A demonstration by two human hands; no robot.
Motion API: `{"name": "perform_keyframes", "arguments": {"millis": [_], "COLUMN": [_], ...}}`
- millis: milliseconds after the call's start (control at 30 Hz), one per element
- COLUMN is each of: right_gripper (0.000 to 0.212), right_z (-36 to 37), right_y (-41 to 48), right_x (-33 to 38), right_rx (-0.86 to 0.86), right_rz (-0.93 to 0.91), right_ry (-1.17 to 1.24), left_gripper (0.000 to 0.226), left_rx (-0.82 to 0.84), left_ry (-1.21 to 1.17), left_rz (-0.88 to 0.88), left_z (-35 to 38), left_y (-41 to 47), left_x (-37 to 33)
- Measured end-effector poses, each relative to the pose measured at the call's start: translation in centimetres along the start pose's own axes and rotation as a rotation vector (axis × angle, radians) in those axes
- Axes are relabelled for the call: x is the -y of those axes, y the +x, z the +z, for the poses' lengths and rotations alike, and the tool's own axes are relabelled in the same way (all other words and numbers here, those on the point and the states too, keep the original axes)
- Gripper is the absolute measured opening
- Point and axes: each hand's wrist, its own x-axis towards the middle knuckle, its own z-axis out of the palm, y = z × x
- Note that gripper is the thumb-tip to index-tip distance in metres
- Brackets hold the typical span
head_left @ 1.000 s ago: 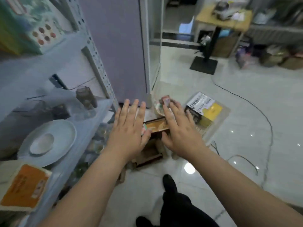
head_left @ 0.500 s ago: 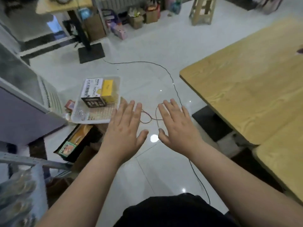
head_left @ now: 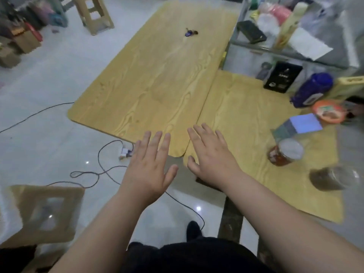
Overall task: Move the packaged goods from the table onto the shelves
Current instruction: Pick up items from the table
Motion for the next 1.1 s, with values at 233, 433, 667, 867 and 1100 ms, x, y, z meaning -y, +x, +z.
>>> {"name": "perform_keyframes", "arguments": {"millis": [233, 433, 667, 867, 1100], "right_gripper": [0.069, 0.068, 0.067, 0.071, 0.086], "right_z": [-1.1, -3.1, -3.2, -3.4, -1.5], "right_y": [-4.3, -8.2, -13.3, -18.9, -24.2], "right_x": [-6.9, -9.7, -11.7, -18.6, -29.9], "right_rx": [-0.021, -0.018, -0.073, -0.168, -0.122], "right_rz": [0.351, 0.626, 0.944, 1.194, 1.408], "right_ry": [-0.052, -0.103, -0.089, -0.006, 0.342], "left_gripper": [0.076, 0.077, 0.083, 0.081, 0.073], "left_rx": [0.104, 0.200, 0.306, 0.459, 0.596], "left_ry": [0.013, -0.051, -0.094, -0.128, -0.120], "left_rz": [0.268, 0.557, 0.744, 0.731, 0.463], "left_z": [2.9, 4.4, 7.3, 10.3, 15.7], "left_y": [7.7, 13.4, 16.6, 19.8, 24.4], "left_x": [-5.0, -9.4, -15.5, -21.5, -28.7]}}
